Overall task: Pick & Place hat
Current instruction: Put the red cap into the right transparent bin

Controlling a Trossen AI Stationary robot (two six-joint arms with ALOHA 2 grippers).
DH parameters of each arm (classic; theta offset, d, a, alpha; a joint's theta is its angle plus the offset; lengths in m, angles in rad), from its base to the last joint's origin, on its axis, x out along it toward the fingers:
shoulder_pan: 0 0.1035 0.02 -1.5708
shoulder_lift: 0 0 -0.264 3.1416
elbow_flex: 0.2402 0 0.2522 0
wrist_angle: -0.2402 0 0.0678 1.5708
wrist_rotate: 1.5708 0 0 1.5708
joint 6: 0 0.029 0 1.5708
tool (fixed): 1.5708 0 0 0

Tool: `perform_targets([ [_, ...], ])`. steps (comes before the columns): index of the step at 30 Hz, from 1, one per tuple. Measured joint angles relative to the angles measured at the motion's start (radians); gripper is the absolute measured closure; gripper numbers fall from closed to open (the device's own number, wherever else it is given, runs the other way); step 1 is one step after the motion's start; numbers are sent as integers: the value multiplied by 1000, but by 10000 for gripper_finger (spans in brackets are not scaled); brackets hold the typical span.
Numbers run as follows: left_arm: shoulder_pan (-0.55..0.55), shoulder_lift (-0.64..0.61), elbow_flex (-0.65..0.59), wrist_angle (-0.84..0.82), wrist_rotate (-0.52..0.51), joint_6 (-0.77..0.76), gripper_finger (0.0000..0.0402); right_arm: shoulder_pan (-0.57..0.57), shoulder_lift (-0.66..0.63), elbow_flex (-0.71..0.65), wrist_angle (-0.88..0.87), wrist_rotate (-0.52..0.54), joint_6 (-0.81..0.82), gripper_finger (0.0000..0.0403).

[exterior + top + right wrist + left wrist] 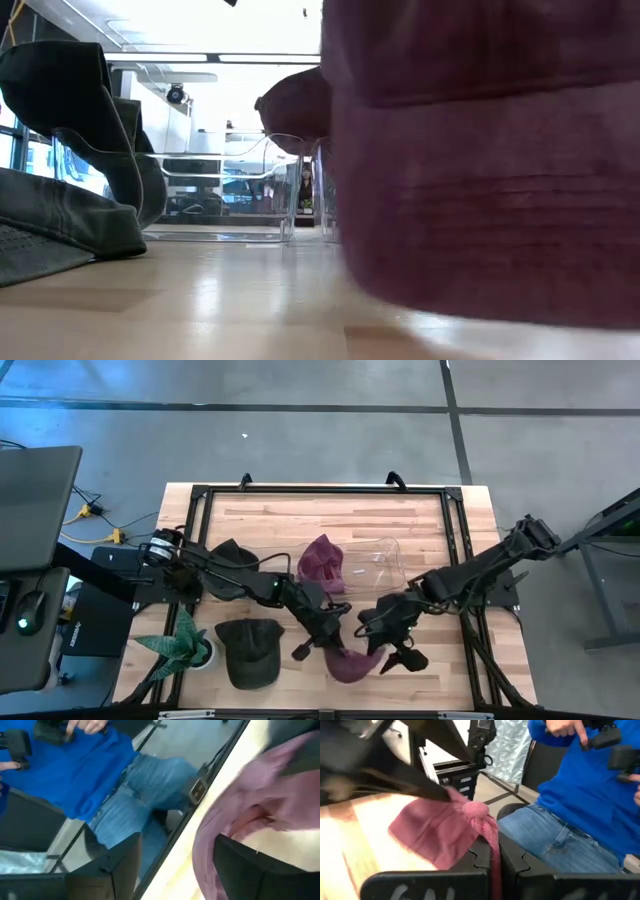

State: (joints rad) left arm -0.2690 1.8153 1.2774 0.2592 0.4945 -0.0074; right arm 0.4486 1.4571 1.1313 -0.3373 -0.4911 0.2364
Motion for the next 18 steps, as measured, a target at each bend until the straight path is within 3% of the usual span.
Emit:
perform_targets([
  [5, 0, 0, 0, 1, -2, 0, 401, 78, -7, 0, -28, 18, 45, 200],
  [12, 1, 0, 0, 14, -13, -23, 401, 146, 18, 0, -65, 438, 105, 216],
  [18, 1, 0, 0, 30, -14, -24, 401, 174, 69, 0, 51, 479, 79, 252],
])
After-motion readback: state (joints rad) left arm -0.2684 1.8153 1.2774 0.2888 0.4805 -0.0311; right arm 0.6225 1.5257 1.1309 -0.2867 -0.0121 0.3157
